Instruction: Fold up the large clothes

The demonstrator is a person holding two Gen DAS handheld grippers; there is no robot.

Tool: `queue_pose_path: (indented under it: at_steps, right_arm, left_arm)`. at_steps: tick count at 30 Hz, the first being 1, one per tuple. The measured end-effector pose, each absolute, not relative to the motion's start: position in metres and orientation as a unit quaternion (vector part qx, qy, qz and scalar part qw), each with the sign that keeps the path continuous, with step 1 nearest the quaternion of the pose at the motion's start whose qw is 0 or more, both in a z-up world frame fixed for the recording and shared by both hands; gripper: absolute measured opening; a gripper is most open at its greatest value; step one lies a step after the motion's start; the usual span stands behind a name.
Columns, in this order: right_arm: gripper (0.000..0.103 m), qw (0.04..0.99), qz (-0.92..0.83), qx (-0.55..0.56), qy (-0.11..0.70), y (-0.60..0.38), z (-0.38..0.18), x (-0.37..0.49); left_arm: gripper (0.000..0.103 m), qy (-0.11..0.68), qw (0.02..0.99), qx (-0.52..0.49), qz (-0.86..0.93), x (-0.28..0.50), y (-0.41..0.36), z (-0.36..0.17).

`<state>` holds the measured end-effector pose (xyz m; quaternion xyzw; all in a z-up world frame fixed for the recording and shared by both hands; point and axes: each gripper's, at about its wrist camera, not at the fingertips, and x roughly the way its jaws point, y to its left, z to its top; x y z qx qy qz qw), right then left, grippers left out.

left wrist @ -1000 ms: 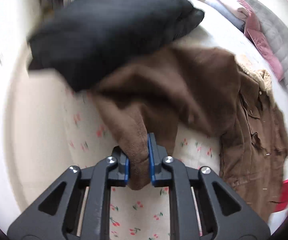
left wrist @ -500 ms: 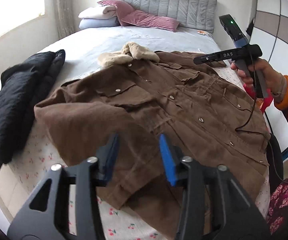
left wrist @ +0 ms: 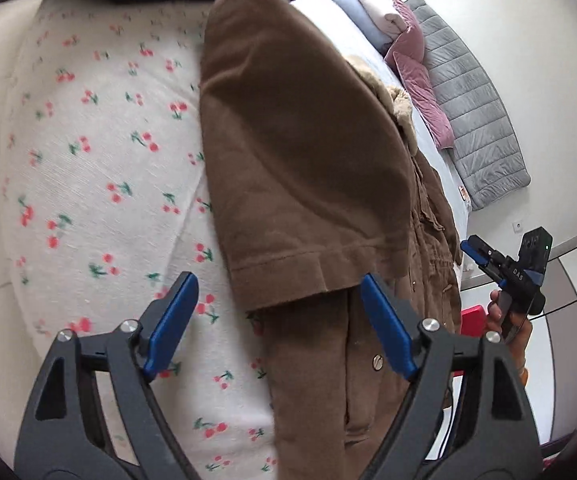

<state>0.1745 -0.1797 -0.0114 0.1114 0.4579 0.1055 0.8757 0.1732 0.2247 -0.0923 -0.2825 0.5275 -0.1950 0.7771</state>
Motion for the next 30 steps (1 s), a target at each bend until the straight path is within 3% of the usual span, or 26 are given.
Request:
queue_pose_path:
  at_steps: [1,3,5,8,10,13,18,21,26,28,29,30]
  right_arm:
    - [0.070,0.875,0.104,0.110,0.460,-0.179,-0.012,0.173]
    - [0.070,0.874,0.103,0.106,0.462,-0.179,-0.013,0.169]
    - [0.070,0.875,0.099,0.101,0.463,-0.182,-0.012,0.165]
    - [0.070,0.878,0.087,0.085,0.464,-0.190,-0.007,0.160]
    - [0.070,0.879,0.074,0.080,0.463,-0.198,-0.004,0.160]
    - [0.070,0.880,0.061,0.092,0.461,-0.208,-0.002,0.162]
    - [0.070,0.877,0.057,0.101,0.466,-0.214,-0.008,0.168]
    - [0.069,0.875,0.058,0.099,0.471,-0.212,-0.013,0.173]
    - [0.069,0.868,0.060,0.099,0.483,-0.217,-0.022,0.184]
    - [0.069,0.865,0.059,0.094,0.489,-0.223,-0.024,0.193]
    - [0.070,0.865,0.056,0.089,0.490,-0.227,-0.023,0.200]
    - [0.070,0.866,0.052,0.083,0.490,-0.232,-0.022,0.207]
  left_arm:
    - [0.066,0.542,0.760,-0.300,-0.196,0.179,0.217,-0.101]
    - [0.021,0.568,0.736,-0.320,-0.180,0.188,0.208,-0.114]
    - [0.018,0.577,0.745,-0.291,-0.167,0.191,0.205,-0.101]
    - [0.013,0.538,0.813,-0.164,-0.149,0.188,0.199,-0.035]
    - [0.012,0.483,0.868,-0.057,-0.099,0.188,0.200,0.017]
    - [0.013,0.426,0.904,0.022,-0.032,0.196,0.221,0.082]
    - [0.012,0.360,0.917,0.119,0.126,0.232,0.278,0.142]
    - [0.012,0.354,0.893,0.157,0.230,0.261,0.320,0.138]
    - [0.018,0.452,0.822,0.139,0.316,0.309,0.380,0.072]
    - [0.020,0.452,0.825,0.133,0.311,0.312,0.376,0.060]
    - [0.035,0.442,0.835,0.135,0.297,0.315,0.362,0.059]
    - [0.057,0.433,0.844,0.142,0.283,0.317,0.349,0.060]
